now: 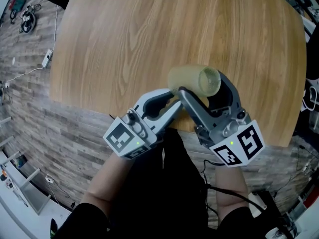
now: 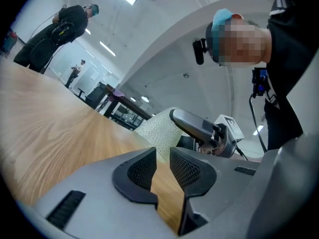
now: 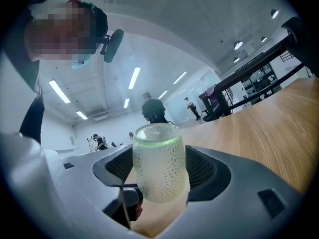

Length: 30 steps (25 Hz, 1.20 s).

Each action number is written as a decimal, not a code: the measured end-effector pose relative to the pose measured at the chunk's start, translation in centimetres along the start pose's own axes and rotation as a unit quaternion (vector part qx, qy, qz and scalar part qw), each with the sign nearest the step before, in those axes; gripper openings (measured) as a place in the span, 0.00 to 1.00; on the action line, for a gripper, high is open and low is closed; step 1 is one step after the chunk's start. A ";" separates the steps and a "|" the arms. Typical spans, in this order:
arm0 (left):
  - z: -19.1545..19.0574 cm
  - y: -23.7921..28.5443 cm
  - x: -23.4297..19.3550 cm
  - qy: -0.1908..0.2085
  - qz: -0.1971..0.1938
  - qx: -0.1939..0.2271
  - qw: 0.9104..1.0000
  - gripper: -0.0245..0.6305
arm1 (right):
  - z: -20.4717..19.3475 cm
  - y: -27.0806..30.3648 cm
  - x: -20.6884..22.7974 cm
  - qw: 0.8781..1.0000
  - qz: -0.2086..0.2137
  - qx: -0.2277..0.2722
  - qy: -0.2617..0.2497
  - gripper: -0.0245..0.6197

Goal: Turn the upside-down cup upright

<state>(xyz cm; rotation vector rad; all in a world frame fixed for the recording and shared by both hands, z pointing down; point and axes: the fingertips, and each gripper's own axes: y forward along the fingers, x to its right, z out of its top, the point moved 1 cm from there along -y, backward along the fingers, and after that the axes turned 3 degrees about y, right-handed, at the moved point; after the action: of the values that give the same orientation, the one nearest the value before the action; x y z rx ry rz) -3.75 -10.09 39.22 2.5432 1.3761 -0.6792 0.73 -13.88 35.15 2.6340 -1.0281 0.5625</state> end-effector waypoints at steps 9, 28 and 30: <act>-0.4 -0.6 -0.3 0.105 0.021 -0.059 0.993 0.13 | 0.1 -0.2 -0.6 0.998 0.048 -0.006 -0.037 0.50; -1.8 -0.8 -1.1 0.298 0.039 -0.158 0.941 0.10 | -2.0 -1.6 0.9 0.997 0.047 -0.028 -0.052 0.50; -1.7 -0.8 -1.2 0.311 0.042 -0.159 0.936 0.10 | -1.8 -1.8 1.2 0.997 0.043 -0.026 -0.056 0.50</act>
<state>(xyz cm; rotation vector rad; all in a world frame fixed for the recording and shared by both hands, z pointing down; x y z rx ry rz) -4.50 -9.94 41.32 2.6145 1.3730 0.3861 2.31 -12.67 37.14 2.6109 -1.1760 0.4041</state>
